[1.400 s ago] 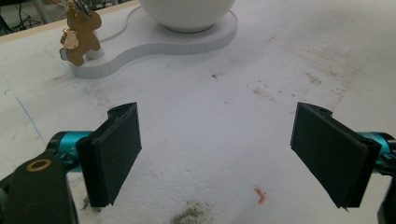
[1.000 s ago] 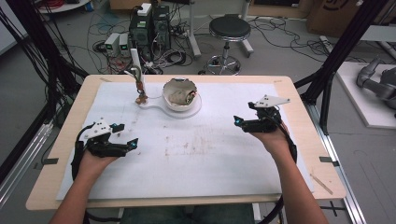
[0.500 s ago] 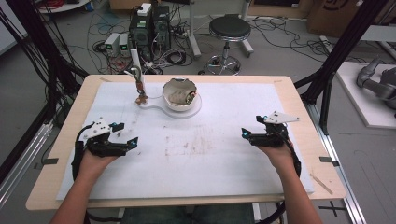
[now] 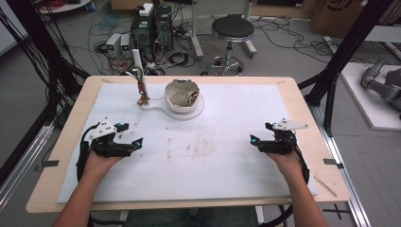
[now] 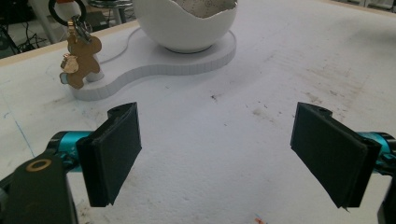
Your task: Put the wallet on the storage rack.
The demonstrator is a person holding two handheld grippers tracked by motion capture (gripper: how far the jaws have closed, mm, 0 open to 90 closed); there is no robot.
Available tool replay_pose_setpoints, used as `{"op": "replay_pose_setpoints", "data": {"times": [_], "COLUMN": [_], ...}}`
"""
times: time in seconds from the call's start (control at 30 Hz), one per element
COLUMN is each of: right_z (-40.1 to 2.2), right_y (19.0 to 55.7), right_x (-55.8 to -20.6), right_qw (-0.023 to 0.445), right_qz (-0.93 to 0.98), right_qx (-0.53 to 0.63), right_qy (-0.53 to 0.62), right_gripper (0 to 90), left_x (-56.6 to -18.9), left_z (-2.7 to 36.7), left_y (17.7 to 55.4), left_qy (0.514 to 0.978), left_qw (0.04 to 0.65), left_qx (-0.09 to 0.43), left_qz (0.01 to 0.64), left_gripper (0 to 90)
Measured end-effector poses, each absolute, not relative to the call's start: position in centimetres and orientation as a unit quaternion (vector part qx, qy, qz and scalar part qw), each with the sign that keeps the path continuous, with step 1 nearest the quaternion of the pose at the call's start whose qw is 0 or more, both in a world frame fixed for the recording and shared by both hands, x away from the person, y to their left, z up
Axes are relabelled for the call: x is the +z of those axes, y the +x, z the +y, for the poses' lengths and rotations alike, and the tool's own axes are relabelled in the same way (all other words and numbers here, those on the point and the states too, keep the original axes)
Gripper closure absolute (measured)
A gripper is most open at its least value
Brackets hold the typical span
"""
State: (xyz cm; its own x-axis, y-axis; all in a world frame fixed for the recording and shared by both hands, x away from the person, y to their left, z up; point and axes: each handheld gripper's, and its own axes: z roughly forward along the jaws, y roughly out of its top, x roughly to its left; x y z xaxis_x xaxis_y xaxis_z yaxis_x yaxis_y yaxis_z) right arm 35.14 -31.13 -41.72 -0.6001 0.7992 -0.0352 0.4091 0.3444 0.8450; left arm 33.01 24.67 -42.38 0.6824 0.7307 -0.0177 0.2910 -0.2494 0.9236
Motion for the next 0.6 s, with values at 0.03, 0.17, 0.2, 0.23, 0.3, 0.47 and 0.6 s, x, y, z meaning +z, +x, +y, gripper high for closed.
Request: {"op": "replay_pose_setpoints", "data": {"times": [0.03,0.17,0.2,0.23,0.3,0.47,0.6], "right_z": [-31.23,-31.49,-31.45,-31.43,-31.36,-31.4,-31.46], "right_y": [35.17,35.12,35.07,35.05,35.04,35.17,35.15], "right_x": [-41.79,-41.88,-41.89,-41.9,-41.9,-42.03,-42.23], "right_qw": [0.23,0.231,0.231,0.232,0.232,0.232,0.231], "right_qz": [0.786,0.783,0.782,0.783,0.785,0.785,0.787], "right_qx": [0.424,0.425,0.425,0.423,0.422,0.419,0.417], "right_qy": [0.386,0.392,0.392,0.391,0.39,0.393,0.392], "right_gripper": [17.2,17.2,17.2,17.2,17.2,17.2,17.2], "left_x": [-42.39,-42.43,-42.42,-42.41,-42.42,-42.45,-42.45], "left_z": [24.68,24.67,24.66,24.66,24.66,24.64,24.64], "left_y": [33.05,33.04,33.01,32.99,33.02,33.04,33.03], "left_qy": [0.761,0.762,0.762,0.762,0.761,0.762,0.762], "left_qw": [0.512,0.512,0.512,0.512,0.513,0.51,0.51], "left_qx": [0.214,0.213,0.213,0.213,0.212,0.212,0.213], "left_qz": [0.336,0.335,0.335,0.335,0.336,0.337,0.339], "left_gripper": [16.1,16.1,16.1,16.1,16.1,16.1,16.1]}}
